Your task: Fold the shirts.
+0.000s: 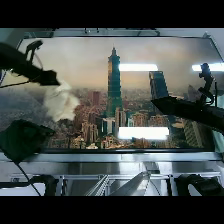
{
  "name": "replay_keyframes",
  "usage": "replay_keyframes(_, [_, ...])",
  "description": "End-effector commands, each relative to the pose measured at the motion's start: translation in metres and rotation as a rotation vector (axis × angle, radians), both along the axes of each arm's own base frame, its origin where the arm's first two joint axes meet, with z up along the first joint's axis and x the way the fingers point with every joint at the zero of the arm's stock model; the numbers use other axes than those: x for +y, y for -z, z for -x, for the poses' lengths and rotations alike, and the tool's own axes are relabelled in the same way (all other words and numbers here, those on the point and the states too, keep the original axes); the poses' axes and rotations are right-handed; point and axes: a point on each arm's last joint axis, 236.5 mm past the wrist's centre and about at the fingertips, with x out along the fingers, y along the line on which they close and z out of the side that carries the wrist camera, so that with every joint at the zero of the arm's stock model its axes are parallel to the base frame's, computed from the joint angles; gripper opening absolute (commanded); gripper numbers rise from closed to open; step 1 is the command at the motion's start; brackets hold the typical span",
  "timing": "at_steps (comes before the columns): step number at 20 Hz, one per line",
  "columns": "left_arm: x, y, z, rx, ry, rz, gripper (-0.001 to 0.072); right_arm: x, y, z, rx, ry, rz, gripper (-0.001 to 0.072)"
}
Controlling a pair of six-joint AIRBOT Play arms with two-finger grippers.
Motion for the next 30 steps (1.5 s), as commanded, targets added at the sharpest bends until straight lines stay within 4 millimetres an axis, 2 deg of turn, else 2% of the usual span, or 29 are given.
replay_keyframes(1, [-0.131, -0.073, 0.014, -0.161, 0.263, 0.221, 0.0018, 0.000, 0.000, 0.000, 0.000, 0.000, -0.001, 0.0020])
replay_keyframes(2, [-0.149, -0.072, 0.023, -0.158, 0.304, 0.224, 0.0018, 0.000, 0.000, 0.000, 0.000, 0.000, 0.000, 0.0020])
replay_keyframes(4, [-0.174, -0.057, 0.036, -0.110, 0.364, 0.225, 0.0020, 0.000, 0.000, 0.000, 0.000, 0.000, 0.000, 0.0020])
replay_keyframes(6, [-0.193, -0.032, 0.049, -0.024, 0.402, 0.222, 0.0017, 0.000, 0.000, 0.000, 0.000, 0.000, 0.000, 0.0020])
replay_keyframes(7, [-0.200, -0.018, 0.056, 0.025, 0.426, 0.216, 0.0056, 0.000, 0.000, 0.000, 0.000, 0.000, 0.000, 0.0020])
replay_keyframes(8, [-0.204, -0.005, 0.062, 0.071, 0.444, 0.210, 0.0261, 0.000, 0.000, 0.000, 0.000, 0.000, 0.000, 0.0020])
replay_keyframes(9, [-0.207, 0.007, 0.068, 0.130, 0.440, 0.205, 0.0405, 0.000, 0.000, 0.000, 0.001, 0.000, 0.000, 0.0020])
replay_keyframes(10, [-0.206, 0.018, 0.072, 0.182, 0.433, 0.200, 0.0510, 0.000, 0.000, 0.000, 0.001, -0.001, 0.000, 0.0020])
replay_keyframes(11, [-0.204, 0.026, 0.079, 0.238, 0.438, 0.192, 0.0622, 0.000, 0.000, 0.000, 0.001, -0.001, 0.000, 0.0020])
replay_keyframes(12, [-0.198, 0.031, 0.086, 0.290, 0.438, 0.185, 0.0662, 0.000, 0.000, 0.000, 0.001, -0.001, 0.000, 0.0020])
replay_keyframes(14, [-0.181, 0.030, 0.100, 0.376, 0.452, 0.173, 0.0661, -0.001, 0.000, 0.000, 0.001, 0.001, 0.000, 0.0020])
replay_keyframes(16, [-0.159, 0.026, 0.097, 0.367, 0.386, 0.185, 0.0661, -0.009, -0.002, -0.004, -0.006, 0.026, 0.002, 0.0020])
replay_keyframes(18, [-0.131, 0.030, 0.106, 0.390, 0.311, 0.196, 0.0661, -0.018, -0.004, -0.007, 0.005, 0.061, -0.010, 0.0020])
replay_keyframes(20, [-0.100, 0.048, 0.116, 0.399, 0.167, 0.219, 0.0660, -0.026, -0.005, -0.014, 0.000, 0.101, -0.016, 0.0020])
replay_keyframes(22, [-0.089, 0.069, 0.128, 0.390, 0.000, 0.299, 0.0661, -0.041, -0.005, -0.034, -0.032, 0.188, -0.013, 0.0021])
replay_keyframes(23, [-0.091, 0.079, 0.134, 0.393, -0.079, 0.356, 0.0661, -0.050, 0.003, -0.045, -0.015, 0.224, -0.008, 0.0043])
replay_keyframes(24, [-0.096, 0.093, 0.143, 0.409, -0.150, 0.401, 0.0661, -0.058, 0.022, -0.055, 0.045, 0.242, -0.004, 0.0302])
replay_keyframes(25, [-0.103, 0.104, 0.153, 0.432, -0.201, 0.444, 0.0661, -0.062, 0.046, -0.064, 0.123, 0.245, 0.000, 0.0492])
replay_keyframes(28, [-0.133, 0.127, 0.172, 0.454, -0.245, 0.494, 0.0660, -0.057, 0.119, -0.087, 0.331, 0.172, 0.025, 0.0492])
replay_keyframes(30, [-0.149, 0.139, 0.169, 0.378, -0.238, 0.440, 0.0660, -0.049, 0.156, -0.107, 0.420, 0.121, 0.030, 0.0492])
